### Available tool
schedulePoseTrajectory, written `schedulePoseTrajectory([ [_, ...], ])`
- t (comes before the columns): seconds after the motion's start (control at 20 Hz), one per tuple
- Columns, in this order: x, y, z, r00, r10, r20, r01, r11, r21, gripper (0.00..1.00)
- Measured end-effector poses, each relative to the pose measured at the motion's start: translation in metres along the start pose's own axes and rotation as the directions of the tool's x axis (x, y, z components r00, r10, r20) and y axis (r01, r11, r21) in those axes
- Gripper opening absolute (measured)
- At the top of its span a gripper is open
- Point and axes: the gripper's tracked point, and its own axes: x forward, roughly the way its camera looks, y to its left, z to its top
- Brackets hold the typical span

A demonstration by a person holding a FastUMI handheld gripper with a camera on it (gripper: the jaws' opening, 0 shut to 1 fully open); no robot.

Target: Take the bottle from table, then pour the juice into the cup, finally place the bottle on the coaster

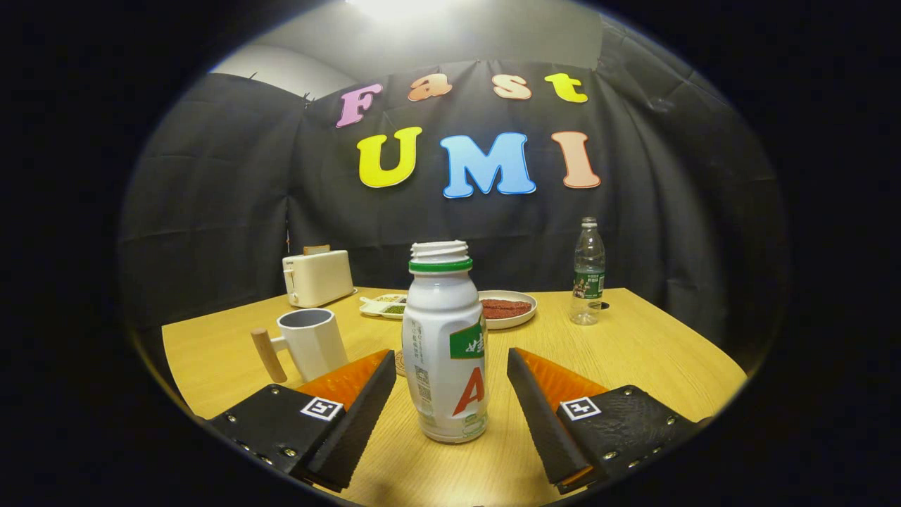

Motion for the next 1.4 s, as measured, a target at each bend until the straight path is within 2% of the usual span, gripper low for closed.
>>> schedulePoseTrajectory([
  [0.1,0.006,0.001,-0.004,1.0,-0.008,-0.011,0.008,1.0,0.002,0.96],
  [0.15,0.007,-0.001,-0.006,1.0,-0.012,-0.02,0.012,1.0,0.005,0.92],
  [0.25,0.011,-0.001,-0.011,0.999,-0.018,-0.036,0.019,1.0,0.016,0.9],
  [0.4,0.011,0.0,-0.013,0.999,-0.021,-0.047,0.022,1.0,0.02,0.78],
  [0.6,0.013,-0.001,-0.015,0.997,-0.047,-0.06,0.047,0.999,-0.001,0.74],
  [0.65,0.012,0.002,-0.013,0.997,-0.043,-0.062,0.043,0.999,-0.009,0.69],
  [1.0,0.02,0.01,-0.013,0.996,-0.025,-0.089,0.021,0.999,-0.048,0.68],
  [1.4,0.035,0.025,0.0,0.991,-0.055,-0.122,0.022,0.965,-0.261,0.69],
])
